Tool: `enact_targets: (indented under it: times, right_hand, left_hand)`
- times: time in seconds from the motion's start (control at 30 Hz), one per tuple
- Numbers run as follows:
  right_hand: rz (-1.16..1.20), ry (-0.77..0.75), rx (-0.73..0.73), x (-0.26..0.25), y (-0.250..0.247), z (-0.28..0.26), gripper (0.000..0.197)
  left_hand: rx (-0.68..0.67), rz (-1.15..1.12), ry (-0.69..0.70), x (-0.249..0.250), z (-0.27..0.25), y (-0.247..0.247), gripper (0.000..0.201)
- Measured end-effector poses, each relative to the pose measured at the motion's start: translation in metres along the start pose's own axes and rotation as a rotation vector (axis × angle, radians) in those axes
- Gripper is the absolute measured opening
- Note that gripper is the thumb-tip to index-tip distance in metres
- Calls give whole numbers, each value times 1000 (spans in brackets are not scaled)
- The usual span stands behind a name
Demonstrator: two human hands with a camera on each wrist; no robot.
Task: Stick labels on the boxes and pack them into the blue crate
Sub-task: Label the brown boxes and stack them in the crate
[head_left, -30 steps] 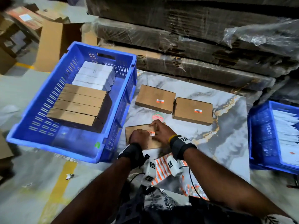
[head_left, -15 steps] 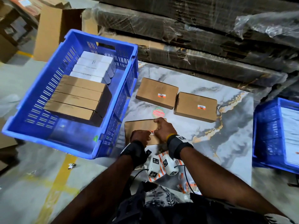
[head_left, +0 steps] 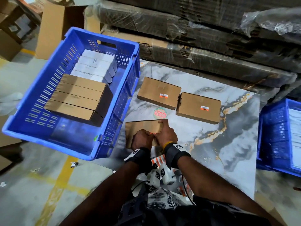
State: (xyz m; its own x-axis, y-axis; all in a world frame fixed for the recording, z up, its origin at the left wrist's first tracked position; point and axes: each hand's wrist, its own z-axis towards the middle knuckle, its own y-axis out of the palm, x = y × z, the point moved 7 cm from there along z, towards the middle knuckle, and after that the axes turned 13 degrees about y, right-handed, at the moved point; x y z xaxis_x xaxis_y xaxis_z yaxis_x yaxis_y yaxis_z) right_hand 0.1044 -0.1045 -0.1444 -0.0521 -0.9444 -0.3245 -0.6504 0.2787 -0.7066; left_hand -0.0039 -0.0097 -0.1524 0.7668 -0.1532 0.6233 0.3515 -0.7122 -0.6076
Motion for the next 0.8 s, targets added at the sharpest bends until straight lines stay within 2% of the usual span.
enact_targets:
  times: [0.17, 0.27, 0.37, 0.43, 0.57, 0.63, 0.73, 0.8]
  right_hand:
    - [-17, 16, 28, 0, 2, 2, 50]
    - [-20, 26, 16, 2, 4, 4, 55]
    - [-23, 73, 18, 7, 1, 9, 59]
    - [-20, 100, 17, 11, -2, 12, 58]
    - [-34, 92, 18, 13, -3, 11, 55]
    - [-32, 83, 24, 14, -2, 9, 52]
    - [2, 52, 25, 15, -4, 6, 52]
    - [77, 26, 68, 20, -10, 5, 50]
  left_hand:
    - [18, 35, -31, 1, 3, 3, 25]
    - [14, -68, -56, -17, 15, 12, 48]
    - [37, -178, -71, -64, 52, 43, 63]
    - [51, -217, -63, -84, 69, 58, 58]
    - [57, -232, -56, -83, 67, 54, 44]
    - [33, -224, -54, -72, 57, 45, 41]
    - [-12, -246, -69, -35, 22, 14, 25]
    - [32, -230, -49, -17, 5, -6, 26]
